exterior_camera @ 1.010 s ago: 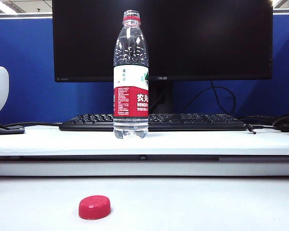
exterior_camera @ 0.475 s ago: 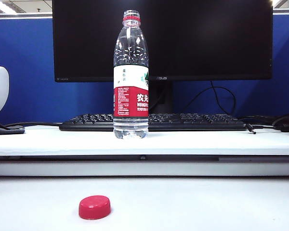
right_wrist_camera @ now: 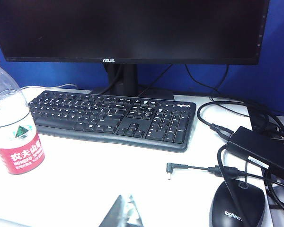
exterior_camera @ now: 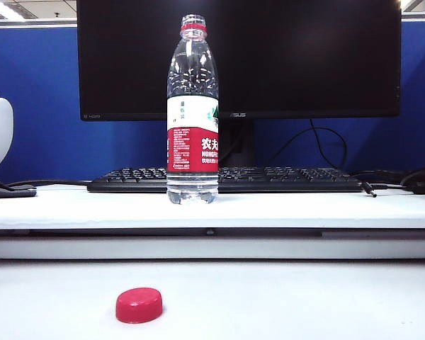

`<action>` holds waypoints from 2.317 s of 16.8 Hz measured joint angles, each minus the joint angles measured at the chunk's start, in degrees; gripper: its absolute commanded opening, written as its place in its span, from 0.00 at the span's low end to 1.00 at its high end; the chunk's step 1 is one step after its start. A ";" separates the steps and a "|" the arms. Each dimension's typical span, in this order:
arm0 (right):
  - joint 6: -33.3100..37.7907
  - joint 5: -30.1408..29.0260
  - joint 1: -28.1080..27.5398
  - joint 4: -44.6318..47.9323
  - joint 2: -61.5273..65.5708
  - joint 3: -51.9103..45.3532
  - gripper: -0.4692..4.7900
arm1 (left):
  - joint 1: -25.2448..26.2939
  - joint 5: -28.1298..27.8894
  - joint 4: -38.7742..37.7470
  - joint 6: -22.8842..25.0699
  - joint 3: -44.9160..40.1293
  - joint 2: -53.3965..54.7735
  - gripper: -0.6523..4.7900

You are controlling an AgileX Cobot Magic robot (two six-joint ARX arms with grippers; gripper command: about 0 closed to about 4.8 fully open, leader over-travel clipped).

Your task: Unscrew the cap from the plastic bottle on the table.

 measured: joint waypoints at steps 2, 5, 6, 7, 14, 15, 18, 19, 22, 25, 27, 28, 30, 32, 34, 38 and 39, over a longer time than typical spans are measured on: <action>0.00 0.02 0.00 0.00 0.00 0.00 0.08 | 0.00 0.00 0.02 0.02 0.00 0.00 0.11; 0.00 0.00 0.00 0.00 0.00 0.00 0.08 | 0.00 0.00 0.00 0.02 0.00 0.00 0.11; 0.00 0.02 0.00 0.00 0.00 0.00 0.08 | 0.02 0.00 0.00 0.02 0.00 0.00 0.11; 0.00 0.02 0.00 0.00 0.00 0.00 0.08 | 0.02 0.00 0.00 0.02 0.00 0.00 0.11; -0.02 0.02 -0.04 0.00 0.00 0.00 0.08 | 0.02 -0.02 0.00 0.02 0.00 0.00 0.11; -1.42 -0.04 -1.60 -0.22 -1.03 -0.04 0.08 | 0.02 0.00 -0.02 0.02 0.00 0.00 0.11; -3.45 -1.25 -16.55 0.90 -2.58 -4.13 0.08 | 0.04 0.09 -0.17 0.02 0.00 0.00 0.11; -3.58 -2.40 -23.56 4.92 -2.58 -10.34 0.08 | 0.04 0.11 -0.33 0.02 0.00 0.00 0.11; -2.71 -8.70 -30.84 20.28 -2.60 -20.33 0.08 | 0.02 0.15 -0.37 0.02 0.00 0.00 0.11; -2.23 -10.25 -30.73 23.52 -2.62 -22.56 0.08 | 0.02 0.15 -0.37 0.02 0.00 0.00 0.11; -2.29 -10.16 -30.99 23.56 -2.62 -24.09 0.08 | 0.02 0.15 -0.37 0.02 0.00 0.00 0.11; -2.29 -10.19 -30.97 24.46 -2.62 -25.09 0.08 | 0.02 0.17 -0.37 0.02 0.00 0.00 0.11; -2.29 -10.23 -30.75 26.60 -2.62 -26.25 0.08 | 0.02 0.17 -0.37 0.02 0.00 0.00 0.11; -2.29 -10.25 -30.56 27.23 -2.62 -26.25 0.08 | 0.02 0.17 -0.37 0.02 0.00 0.00 0.11; -2.36 -10.27 -29.05 27.23 -2.62 -26.27 0.08 | 0.02 0.17 -0.37 0.02 0.00 0.00 0.11; -2.80 -10.27 -27.78 27.26 -2.62 -26.27 0.08 | 0.02 0.15 -0.37 0.02 0.00 0.00 0.11; -2.82 -10.27 -27.80 27.26 -2.62 -26.27 0.08 | 0.02 0.17 -0.37 0.02 0.00 0.00 0.11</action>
